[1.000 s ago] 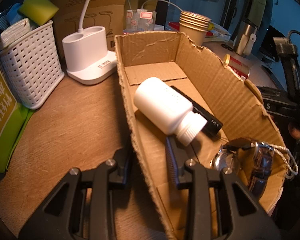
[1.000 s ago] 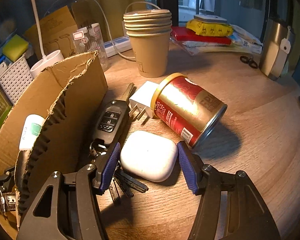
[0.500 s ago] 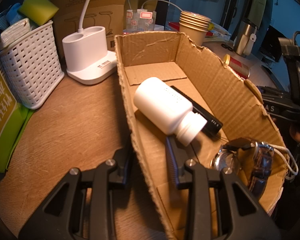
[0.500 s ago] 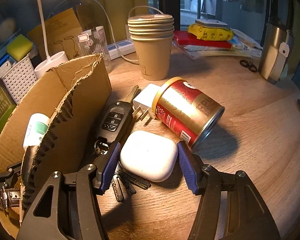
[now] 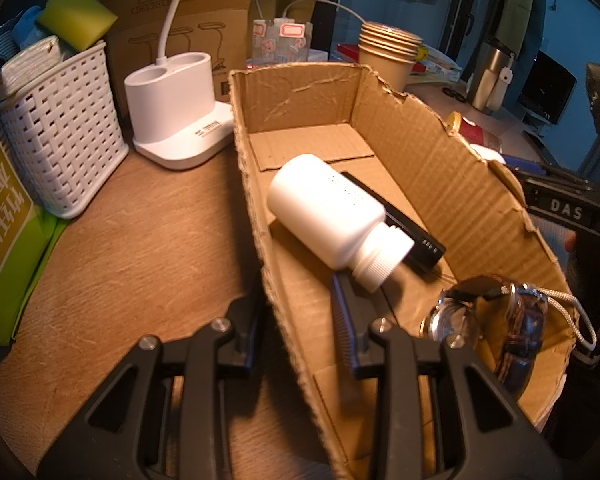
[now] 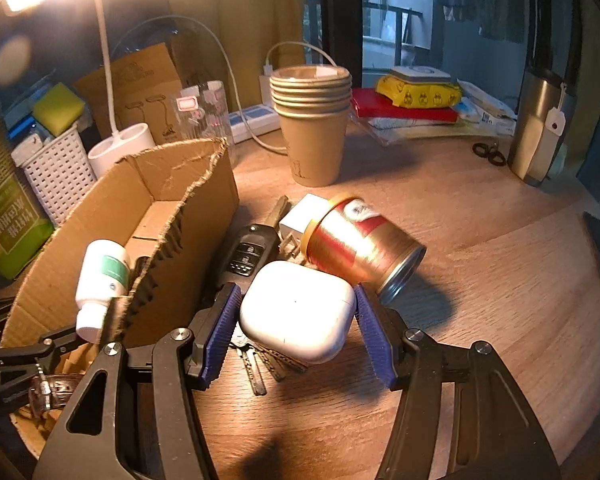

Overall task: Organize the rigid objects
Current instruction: 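Close the right gripper on the white earbuds case, then lift the earbuds case and carry it over the cardboard box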

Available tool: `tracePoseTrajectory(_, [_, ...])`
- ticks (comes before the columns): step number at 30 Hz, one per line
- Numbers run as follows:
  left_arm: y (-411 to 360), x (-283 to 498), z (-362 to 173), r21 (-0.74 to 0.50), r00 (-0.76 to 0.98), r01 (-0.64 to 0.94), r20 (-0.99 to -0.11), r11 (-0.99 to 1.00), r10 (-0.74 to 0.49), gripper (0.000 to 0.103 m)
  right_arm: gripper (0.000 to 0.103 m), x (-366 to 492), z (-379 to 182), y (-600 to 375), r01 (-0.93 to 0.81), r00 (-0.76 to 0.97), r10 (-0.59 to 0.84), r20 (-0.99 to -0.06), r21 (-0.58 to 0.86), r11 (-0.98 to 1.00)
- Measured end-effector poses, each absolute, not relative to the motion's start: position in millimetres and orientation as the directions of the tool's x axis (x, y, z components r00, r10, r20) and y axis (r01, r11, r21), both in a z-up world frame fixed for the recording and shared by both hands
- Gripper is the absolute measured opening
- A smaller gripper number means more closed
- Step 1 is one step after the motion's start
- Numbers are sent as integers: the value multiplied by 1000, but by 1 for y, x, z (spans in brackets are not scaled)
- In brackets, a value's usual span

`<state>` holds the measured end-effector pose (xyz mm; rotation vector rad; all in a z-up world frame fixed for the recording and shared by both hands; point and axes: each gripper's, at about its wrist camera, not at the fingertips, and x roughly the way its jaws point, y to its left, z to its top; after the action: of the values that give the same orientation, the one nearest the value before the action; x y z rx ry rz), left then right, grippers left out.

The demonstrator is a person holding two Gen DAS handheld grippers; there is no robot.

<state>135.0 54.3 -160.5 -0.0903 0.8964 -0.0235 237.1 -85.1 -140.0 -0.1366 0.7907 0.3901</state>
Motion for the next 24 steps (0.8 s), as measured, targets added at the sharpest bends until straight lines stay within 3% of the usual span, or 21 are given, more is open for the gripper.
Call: tracePoseTrajectory(24, [54,135,-161,-89,624,-17,-779,996,-58,33,62,191,-94,-57,-495,677,392,-623,9,869])
